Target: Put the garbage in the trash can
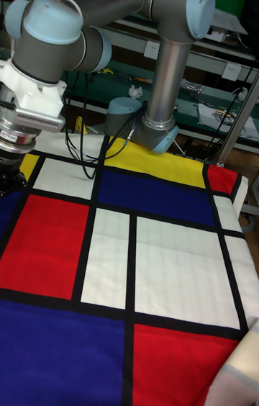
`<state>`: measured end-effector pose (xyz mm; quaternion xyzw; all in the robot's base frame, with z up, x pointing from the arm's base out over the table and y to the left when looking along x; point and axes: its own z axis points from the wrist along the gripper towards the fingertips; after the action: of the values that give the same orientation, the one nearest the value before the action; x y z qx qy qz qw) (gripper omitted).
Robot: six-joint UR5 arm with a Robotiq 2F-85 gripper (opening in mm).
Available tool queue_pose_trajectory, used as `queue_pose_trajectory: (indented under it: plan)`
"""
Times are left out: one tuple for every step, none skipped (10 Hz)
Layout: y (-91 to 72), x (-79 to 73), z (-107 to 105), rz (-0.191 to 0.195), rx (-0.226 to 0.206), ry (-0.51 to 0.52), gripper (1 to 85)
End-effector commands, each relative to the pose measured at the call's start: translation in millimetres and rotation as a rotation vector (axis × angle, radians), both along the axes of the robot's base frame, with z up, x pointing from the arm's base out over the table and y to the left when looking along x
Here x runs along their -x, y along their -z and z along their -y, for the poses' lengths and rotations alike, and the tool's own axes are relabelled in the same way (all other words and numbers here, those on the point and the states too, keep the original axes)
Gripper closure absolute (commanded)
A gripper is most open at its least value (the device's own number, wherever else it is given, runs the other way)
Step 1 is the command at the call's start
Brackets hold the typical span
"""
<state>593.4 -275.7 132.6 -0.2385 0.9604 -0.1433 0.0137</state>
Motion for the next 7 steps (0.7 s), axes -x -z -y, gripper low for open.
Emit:
queue_pose_trajectory:
  plan:
    - [0.1,-0.4,6,0.004,0.004,0.002,84.7]
    - [-0.6,-1.3,4,0.005,0.0,-0.006,84.7]
    - [-5.9,-3.3,10,0.01,0.025,-0.013,84.7]
    - [-25.7,3.2,19,-0.019,0.092,0.0,84.7]
    - [-57.2,15.0,22,-0.058,0.166,0.043,84.7]
    - [-70.2,20.7,9,-0.074,0.157,0.072,84.7]
    - [-74.0,22.9,-1,-0.079,0.138,0.086,84.7]
